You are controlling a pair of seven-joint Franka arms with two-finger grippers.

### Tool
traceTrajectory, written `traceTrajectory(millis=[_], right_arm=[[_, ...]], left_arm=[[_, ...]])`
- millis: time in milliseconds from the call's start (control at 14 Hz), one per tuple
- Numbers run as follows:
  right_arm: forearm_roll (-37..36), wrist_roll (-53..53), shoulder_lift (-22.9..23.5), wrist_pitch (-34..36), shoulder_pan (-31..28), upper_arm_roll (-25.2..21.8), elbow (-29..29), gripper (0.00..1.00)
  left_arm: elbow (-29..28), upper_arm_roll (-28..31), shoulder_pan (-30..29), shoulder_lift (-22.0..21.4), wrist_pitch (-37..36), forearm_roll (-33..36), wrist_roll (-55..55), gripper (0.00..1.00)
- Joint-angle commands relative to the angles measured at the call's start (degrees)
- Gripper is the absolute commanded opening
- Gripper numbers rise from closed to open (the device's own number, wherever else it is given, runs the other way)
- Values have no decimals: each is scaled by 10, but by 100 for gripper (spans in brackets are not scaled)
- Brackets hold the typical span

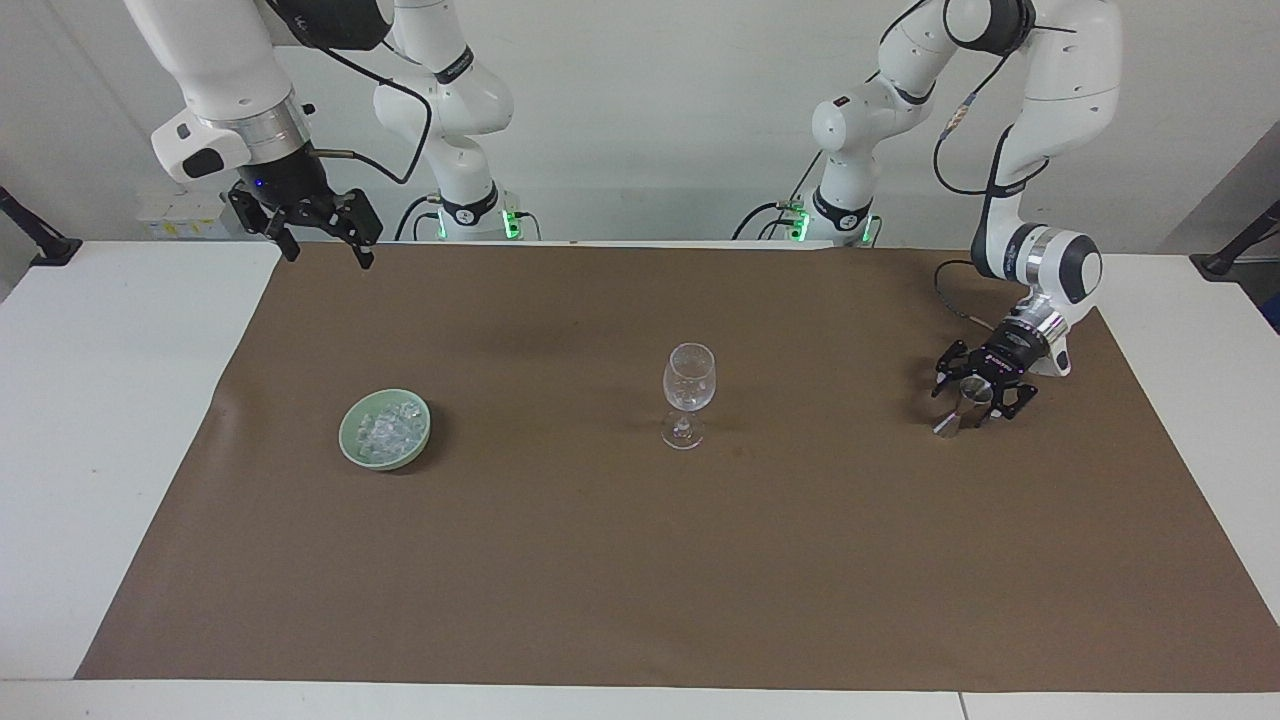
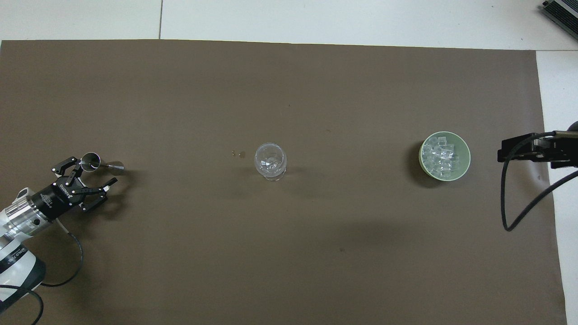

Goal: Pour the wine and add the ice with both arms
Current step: 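Close the left gripper around the metal jigger cup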

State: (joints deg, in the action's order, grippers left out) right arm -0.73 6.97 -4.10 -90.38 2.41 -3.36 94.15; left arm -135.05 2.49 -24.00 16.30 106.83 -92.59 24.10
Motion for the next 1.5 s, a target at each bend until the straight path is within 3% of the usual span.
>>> traceTrajectory(millis=[0, 429, 1214, 1429], right_arm=[[9, -19, -13, 2, -4, 0, 13, 100], [9, -19, -13, 2, -4, 0, 13, 100], [8, -19, -13, 2, -3, 0, 13, 100], [9, -19, -13, 2, -3, 0, 13, 100]], left_arm=[[0, 7, 9, 4, -4, -17, -11, 78], [-1, 7, 4, 7, -9, -19, -11, 75], [-1, 7, 4, 7, -14, -22, -11, 57], [-1, 7, 2, 7, -16, -22, -11, 47]])
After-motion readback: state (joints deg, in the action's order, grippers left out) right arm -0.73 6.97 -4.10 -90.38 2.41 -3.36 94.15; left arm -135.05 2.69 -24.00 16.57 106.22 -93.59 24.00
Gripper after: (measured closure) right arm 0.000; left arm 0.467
